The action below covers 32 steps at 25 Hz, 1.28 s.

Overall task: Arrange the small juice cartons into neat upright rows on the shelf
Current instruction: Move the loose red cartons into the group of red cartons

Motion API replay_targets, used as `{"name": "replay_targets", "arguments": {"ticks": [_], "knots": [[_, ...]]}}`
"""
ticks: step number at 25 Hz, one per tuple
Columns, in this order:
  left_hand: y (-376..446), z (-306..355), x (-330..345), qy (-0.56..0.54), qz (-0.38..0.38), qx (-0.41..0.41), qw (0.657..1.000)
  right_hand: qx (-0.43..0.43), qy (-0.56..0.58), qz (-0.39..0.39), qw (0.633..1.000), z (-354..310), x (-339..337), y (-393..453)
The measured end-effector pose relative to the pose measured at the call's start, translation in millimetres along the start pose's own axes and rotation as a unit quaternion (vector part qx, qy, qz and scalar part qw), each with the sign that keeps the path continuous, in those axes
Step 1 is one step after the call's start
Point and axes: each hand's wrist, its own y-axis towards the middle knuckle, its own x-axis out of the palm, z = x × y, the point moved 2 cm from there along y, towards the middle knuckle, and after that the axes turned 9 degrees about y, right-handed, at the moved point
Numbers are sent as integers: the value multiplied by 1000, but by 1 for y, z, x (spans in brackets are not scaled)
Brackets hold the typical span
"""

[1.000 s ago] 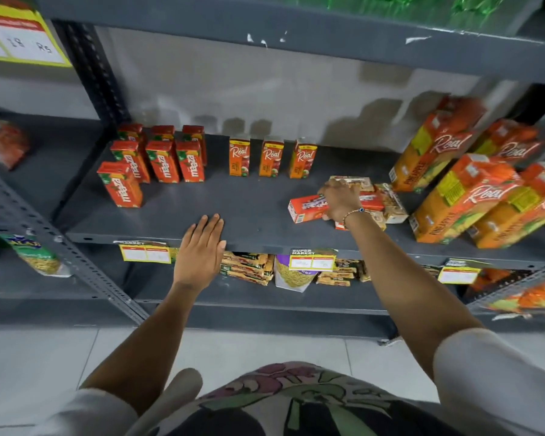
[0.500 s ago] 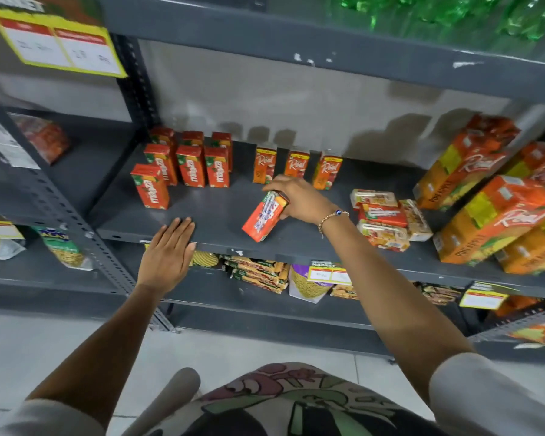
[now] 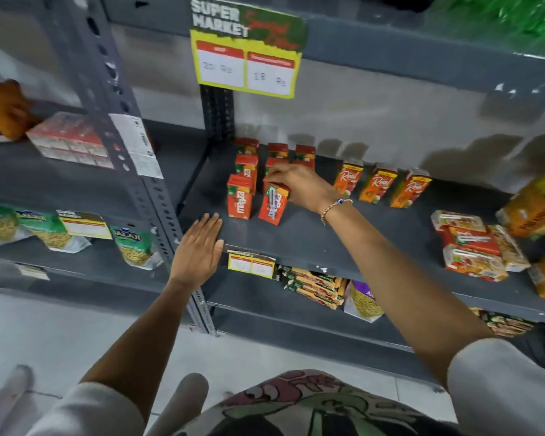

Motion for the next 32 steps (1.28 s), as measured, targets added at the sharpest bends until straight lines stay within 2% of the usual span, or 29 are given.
{"name": "replay_targets", "arguments": {"ticks": [3, 8, 10, 13, 17, 24, 30, 32], "knots": [[0, -6, 5, -22, 10, -11, 1000, 10, -15, -22, 1000, -2, 10, 12], [-1, -9, 12, -40, 26, -20, 999, 47, 31, -33, 998, 2, 18, 10], [-3, -9, 13, -41, 33, -19, 998, 93, 43, -22, 995, 7, 14, 4], [-3, -9, 13, -52, 41, -22, 998, 91, 49, -4, 995, 12, 1, 3], [-3, -8, 11, -56, 40, -24, 997, 90, 52, -67, 992, 5, 3, 6], [-4, -8, 9, -47, 33, -20, 998, 115, 24, -86, 989, -1, 1, 16], [-3, -9, 11, -41, 25, -22, 999, 241, 37, -19, 970, -3, 4, 14], [-3, -9, 11, -39, 21, -21, 999, 299, 56, 41, 952, -8, 8, 16]]}}
